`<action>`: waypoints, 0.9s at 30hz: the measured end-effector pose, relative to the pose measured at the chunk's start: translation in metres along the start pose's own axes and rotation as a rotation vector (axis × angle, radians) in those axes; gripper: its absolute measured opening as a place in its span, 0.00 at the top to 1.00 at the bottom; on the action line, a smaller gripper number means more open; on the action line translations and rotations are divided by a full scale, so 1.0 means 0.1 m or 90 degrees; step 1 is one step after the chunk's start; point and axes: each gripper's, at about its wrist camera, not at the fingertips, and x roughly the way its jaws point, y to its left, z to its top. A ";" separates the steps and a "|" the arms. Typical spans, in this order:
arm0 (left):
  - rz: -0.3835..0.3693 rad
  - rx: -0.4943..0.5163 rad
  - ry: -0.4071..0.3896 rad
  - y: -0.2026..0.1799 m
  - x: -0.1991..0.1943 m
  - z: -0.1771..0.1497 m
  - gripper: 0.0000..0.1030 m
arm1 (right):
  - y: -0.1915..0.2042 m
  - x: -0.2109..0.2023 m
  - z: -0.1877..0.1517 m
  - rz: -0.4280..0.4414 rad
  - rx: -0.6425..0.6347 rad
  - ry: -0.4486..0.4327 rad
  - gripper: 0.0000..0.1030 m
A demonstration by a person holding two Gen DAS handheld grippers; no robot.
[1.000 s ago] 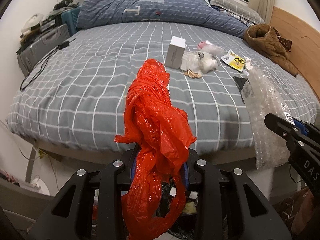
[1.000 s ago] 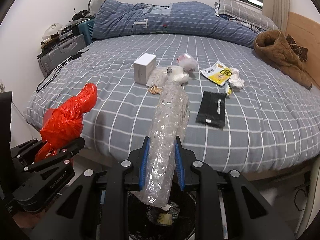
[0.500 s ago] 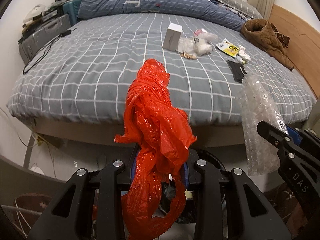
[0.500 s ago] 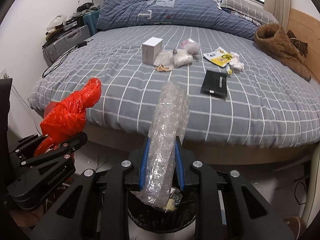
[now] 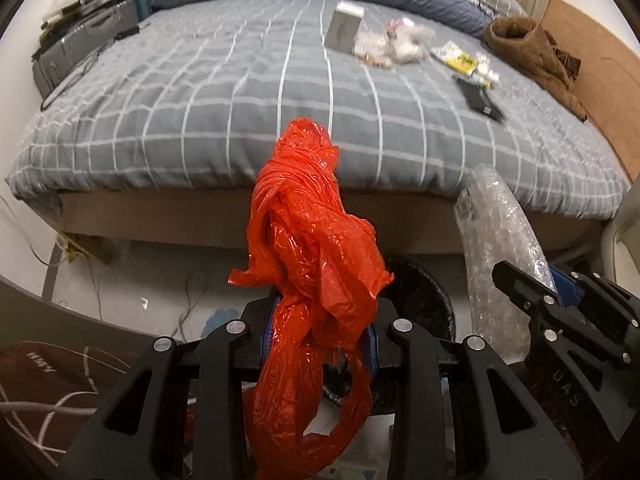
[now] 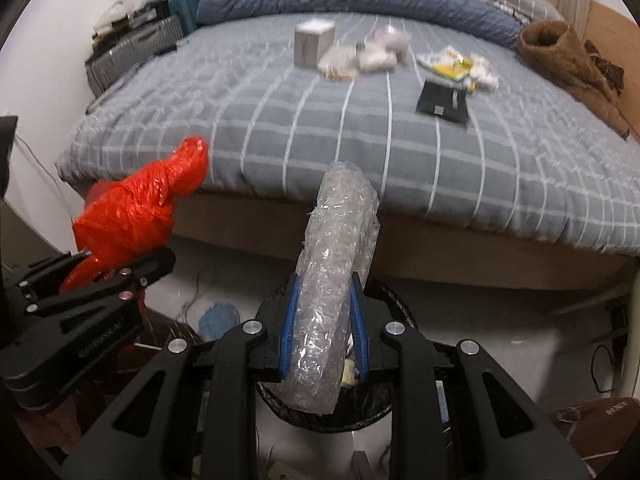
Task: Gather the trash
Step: 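Lift the bubble wrap and red bag and carry them toward the bin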
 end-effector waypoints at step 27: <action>0.009 -0.006 0.137 0.13 1.32 -0.07 0.69 | -0.07 1.40 -0.20 0.040 0.018 0.170 0.78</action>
